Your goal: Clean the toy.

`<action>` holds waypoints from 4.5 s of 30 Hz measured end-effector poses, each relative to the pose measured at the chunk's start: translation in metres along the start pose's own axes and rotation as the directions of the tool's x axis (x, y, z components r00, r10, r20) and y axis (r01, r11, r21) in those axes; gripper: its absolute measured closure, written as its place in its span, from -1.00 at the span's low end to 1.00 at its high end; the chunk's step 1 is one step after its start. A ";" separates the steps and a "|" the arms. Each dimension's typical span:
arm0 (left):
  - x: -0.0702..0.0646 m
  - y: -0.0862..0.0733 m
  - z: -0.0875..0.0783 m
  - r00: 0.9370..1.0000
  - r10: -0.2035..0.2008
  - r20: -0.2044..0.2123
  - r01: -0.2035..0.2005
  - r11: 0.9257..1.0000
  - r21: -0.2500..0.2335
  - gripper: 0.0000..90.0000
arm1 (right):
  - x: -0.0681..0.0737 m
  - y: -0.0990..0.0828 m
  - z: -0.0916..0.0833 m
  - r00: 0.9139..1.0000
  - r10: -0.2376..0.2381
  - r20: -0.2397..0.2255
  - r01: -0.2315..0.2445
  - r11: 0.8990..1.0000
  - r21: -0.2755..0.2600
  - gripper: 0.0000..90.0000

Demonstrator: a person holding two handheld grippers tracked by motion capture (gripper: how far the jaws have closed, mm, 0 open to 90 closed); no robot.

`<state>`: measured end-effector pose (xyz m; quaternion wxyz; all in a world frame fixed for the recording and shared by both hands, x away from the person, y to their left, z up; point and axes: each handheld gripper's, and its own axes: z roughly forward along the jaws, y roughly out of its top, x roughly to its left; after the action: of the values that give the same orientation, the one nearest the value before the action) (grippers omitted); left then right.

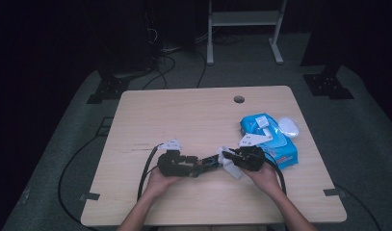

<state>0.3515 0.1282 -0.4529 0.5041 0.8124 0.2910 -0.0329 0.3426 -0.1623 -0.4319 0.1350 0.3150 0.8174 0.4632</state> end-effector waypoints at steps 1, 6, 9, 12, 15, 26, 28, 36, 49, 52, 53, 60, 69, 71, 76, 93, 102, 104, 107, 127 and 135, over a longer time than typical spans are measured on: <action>0.000 0.000 0.000 1.000 0.000 0.000 0.000 1.000 0.000 0.06 | 0.000 0.000 -0.001 1.000 -0.003 0.001 0.003 1.000 0.001 0.81; 0.001 -0.001 0.003 1.000 -0.010 -0.002 0.010 1.000 0.009 0.09 | 0.001 -0.001 -0.001 1.000 -0.002 0.000 0.002 1.000 -0.001 0.81; 0.001 -0.001 0.003 1.000 -0.008 -0.007 0.008 1.000 0.009 0.10 | 0.001 -0.001 0.000 1.000 0.000 0.001 0.000 1.000 -0.003 0.81; 0.001 -0.001 0.003 1.000 -0.012 -0.003 0.012 1.000 0.009 0.10 | 0.001 -0.001 0.000 1.000 0.002 0.002 -0.002 1.000 -0.005 0.81; -0.001 -0.001 0.004 1.000 0.018 -0.013 -0.018 1.000 0.012 0.15 | 0.001 0.001 0.001 1.000 0.013 0.009 -0.013 1.000 0.003 0.81; -0.001 -0.002 0.006 0.997 0.059 -0.046 -0.057 0.997 0.047 0.23 | 0.025 0.018 0.022 0.998 -0.021 -0.055 0.021 1.000 0.009 0.81; -0.001 -0.002 0.006 0.997 0.061 -0.048 -0.059 0.997 0.048 0.23 | 0.035 0.022 0.032 0.995 -0.043 -0.088 0.044 0.999 0.015 0.81; -0.001 -0.002 0.006 0.996 0.073 -0.053 -0.070 0.996 0.047 0.24 | 0.016 0.019 0.021 0.999 -0.004 -0.041 0.005 1.000 0.015 0.81; 0.007 0.005 -0.006 0.999 -0.037 -0.003 0.037 0.999 -0.023 0.09 | 0.002 0.006 0.005 0.999 0.023 -0.032 -0.022 0.999 0.025 0.81; 0.007 0.004 -0.005 0.999 -0.043 -0.002 0.043 0.999 -0.020 0.07 | 0.002 0.006 0.004 0.999 0.022 -0.034 -0.021 0.999 0.026 0.81; 0.007 0.004 -0.003 0.999 -0.051 0.003 0.051 0.999 -0.013 0.06 | 0.003 0.005 0.003 0.999 0.019 -0.034 -0.018 0.999 0.028 0.81; 0.007 0.002 0.001 0.997 -0.078 0.028 0.078 0.997 0.012 -0.01 | 0.004 0.002 0.000 0.999 0.018 -0.041 -0.017 0.999 0.029 0.81; 0.007 0.000 0.003 0.995 -0.093 0.046 0.092 0.995 0.026 -0.06 | 0.006 0.000 -0.002 0.999 0.012 -0.041 -0.011 0.999 0.031 0.81; 0.007 -0.001 0.004 0.995 -0.090 0.050 0.088 0.996 0.027 -0.07 | 0.006 -0.001 -0.003 0.999 0.013 -0.042 -0.012 0.999 0.031 0.81; 0.006 -0.002 0.005 0.995 -0.086 0.055 0.084 0.996 0.036 -0.06 | 0.007 -0.001 -0.004 0.999 0.010 -0.042 -0.008 1.000 0.029 0.81; 0.001 -0.002 0.006 0.997 -0.060 0.054 0.057 0.996 0.065 -0.15 | 0.010 -0.005 -0.008 0.999 0.006 -0.046 -0.005 0.999 0.038 0.81; -0.002 -0.003 0.008 0.998 -0.044 0.048 0.041 0.996 0.080 -0.23 | 0.011 -0.008 -0.012 0.999 0.001 -0.051 0.001 0.999 0.041 0.81; -0.003 -0.003 0.008 0.998 -0.033 0.044 0.029 0.996 0.083 -0.23 | 0.012 -0.009 -0.012 0.999 0.002 -0.053 0.000 0.999 0.043 0.81; -0.005 -0.003 0.008 0.999 -0.023 0.038 0.020 0.996 0.081 -0.23 | 0.012 -0.009 -0.013 0.999 0.003 -0.053 -0.001 0.999 0.044 0.81; -0.015 -0.004 0.010 0.993 0.101 -0.056 -0.095 0.990 0.103 -0.31 | 0.015 -0.016 -0.010 0.999 0.002 -0.054 0.002 0.997 0.078 0.81; -0.017 -0.004 0.011 0.989 0.129 -0.067 -0.121 0.987 0.107 -0.32 | 0.014 -0.018 -0.010 0.998 0.006 -0.056 -0.002 0.997 0.081 0.81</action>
<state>0.3383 0.1132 -0.4556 0.4518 0.8545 0.2558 0.0141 0.3199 -0.1663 -0.4405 0.0981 0.3085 0.8383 0.4386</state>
